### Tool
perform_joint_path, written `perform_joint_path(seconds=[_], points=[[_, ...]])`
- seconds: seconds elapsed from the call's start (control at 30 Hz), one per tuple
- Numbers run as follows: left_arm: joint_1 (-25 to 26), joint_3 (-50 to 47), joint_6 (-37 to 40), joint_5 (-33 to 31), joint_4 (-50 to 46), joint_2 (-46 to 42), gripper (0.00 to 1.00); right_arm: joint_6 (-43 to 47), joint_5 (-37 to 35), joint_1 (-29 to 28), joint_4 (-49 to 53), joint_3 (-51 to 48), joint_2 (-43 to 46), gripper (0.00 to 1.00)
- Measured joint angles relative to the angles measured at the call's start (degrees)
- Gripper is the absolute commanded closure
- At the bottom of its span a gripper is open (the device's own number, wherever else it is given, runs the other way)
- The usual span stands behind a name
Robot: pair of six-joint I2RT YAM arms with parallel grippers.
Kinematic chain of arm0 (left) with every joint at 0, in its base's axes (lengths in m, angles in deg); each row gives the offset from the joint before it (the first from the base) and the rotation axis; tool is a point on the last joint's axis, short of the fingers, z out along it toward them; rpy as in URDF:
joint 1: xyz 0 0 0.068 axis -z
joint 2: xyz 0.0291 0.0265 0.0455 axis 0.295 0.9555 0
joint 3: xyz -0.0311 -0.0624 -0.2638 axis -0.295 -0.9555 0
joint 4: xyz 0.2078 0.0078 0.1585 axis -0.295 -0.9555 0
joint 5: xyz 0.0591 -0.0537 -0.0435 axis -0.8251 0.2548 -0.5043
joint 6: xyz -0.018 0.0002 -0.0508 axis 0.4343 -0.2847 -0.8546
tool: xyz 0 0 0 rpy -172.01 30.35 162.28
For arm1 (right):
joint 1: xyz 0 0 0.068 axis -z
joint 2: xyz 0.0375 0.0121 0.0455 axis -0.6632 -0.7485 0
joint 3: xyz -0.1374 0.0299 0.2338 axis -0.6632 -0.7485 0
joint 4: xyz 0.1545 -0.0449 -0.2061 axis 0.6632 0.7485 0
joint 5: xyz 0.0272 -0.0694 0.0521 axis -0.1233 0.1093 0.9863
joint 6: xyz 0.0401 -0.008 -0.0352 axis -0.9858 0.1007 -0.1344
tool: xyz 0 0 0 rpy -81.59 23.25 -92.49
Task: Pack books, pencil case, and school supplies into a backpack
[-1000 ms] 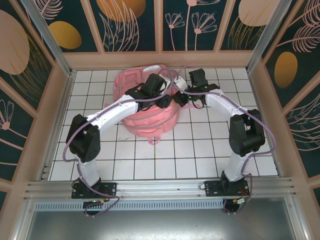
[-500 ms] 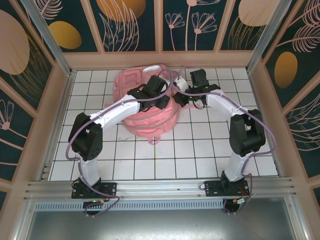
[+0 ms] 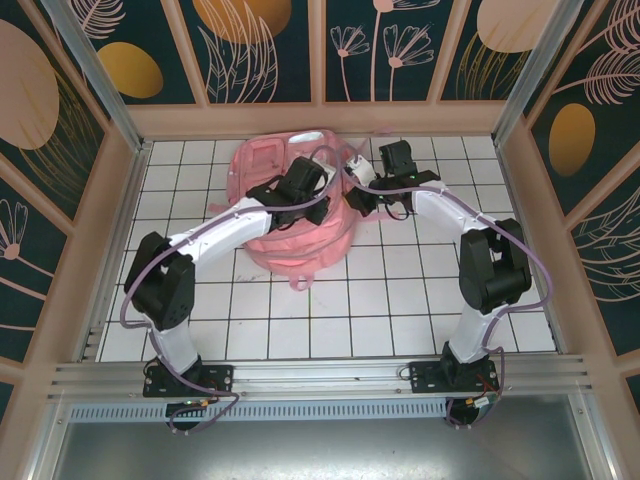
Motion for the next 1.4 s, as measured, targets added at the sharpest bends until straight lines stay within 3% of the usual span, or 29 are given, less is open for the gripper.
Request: perform_joint_path(seconds=[0.33, 0.43, 0.53, 0.63, 0.77, 1.07, 1.23, 1.4], points=[[-0.2, -9.8, 4.5, 2.7, 2.5, -7.8, 0.94, 2.5, -2.3, -0.7, 2.1, 2.0, -1.1, 1.00], [-0.2, -10.6, 5.2, 3.1, 2.3, -8.6, 0.92, 2.2, -3.6, -0.7, 2.9, 4.4, -2.9, 0.96], [-0.3, -10.6, 5.4, 3.8, 2.4, -8.8, 0.82, 1.2, -4.3, -0.6, 3.7, 5.6, -3.8, 0.86], [-0.6, -10.6, 5.3, 4.4, 1.8, -9.0, 0.59, -0.9, -5.6, -0.2, 4.1, 6.7, -4.1, 0.68], [-1.3, -10.6, 2.9, 5.4, -0.5, -10.4, 0.45, -4.6, -6.3, 1.7, 4.0, 7.8, -3.5, 0.49], [-11.3, -11.1, -6.8, 8.7, -0.4, -15.5, 0.39, -10.3, -0.9, 0.6, 4.5, 7.4, 3.0, 0.41], [-14.7, -14.0, -12.0, 8.5, 0.7, -16.5, 0.35, -10.2, 1.9, -3.0, 5.8, 8.0, 1.9, 0.27], [-19.0, -18.9, -17.4, 7.9, 1.5, -17.5, 0.31, -10.1, 4.7, -4.5, 6.0, 9.5, -1.6, 0.24]])
